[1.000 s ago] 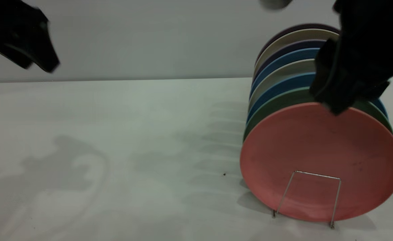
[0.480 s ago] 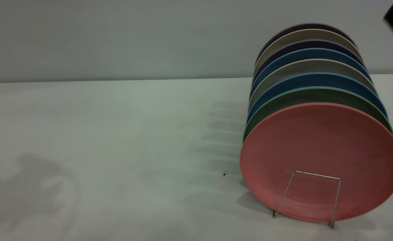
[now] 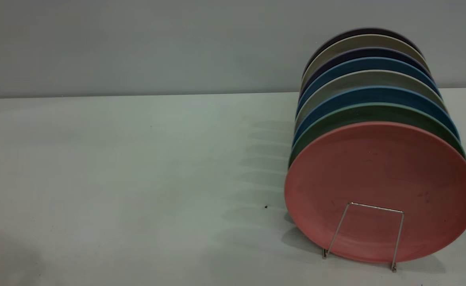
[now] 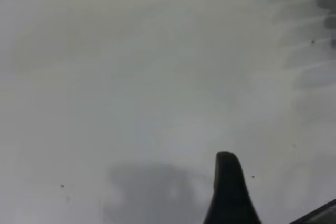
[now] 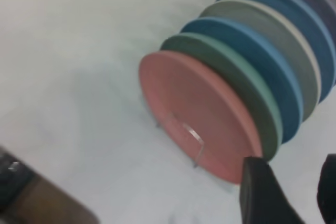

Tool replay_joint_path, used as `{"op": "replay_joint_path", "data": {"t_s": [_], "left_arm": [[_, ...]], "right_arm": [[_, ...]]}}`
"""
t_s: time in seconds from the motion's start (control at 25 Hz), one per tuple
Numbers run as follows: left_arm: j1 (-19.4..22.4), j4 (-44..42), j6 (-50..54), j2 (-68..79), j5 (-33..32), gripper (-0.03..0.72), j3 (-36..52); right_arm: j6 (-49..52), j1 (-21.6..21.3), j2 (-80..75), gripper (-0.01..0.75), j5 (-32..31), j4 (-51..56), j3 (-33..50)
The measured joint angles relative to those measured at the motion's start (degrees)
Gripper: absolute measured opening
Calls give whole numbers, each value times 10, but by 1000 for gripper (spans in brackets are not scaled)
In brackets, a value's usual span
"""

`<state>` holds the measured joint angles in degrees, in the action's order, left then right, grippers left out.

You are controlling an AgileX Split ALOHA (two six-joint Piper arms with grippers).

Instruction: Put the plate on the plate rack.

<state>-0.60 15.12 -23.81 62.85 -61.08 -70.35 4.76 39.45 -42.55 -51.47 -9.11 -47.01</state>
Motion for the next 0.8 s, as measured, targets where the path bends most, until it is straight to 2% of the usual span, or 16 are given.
{"op": "replay_joint_path", "data": {"t_s": [0.44,0.8], "left_arm": [[0,0,20,-255,-20,530,138],[0,0,39,-422,-42,530,261]], "right_arm": [[-24,0,130,279,-107,83,7],[-29,0,259,279,-126,97,127]]}}
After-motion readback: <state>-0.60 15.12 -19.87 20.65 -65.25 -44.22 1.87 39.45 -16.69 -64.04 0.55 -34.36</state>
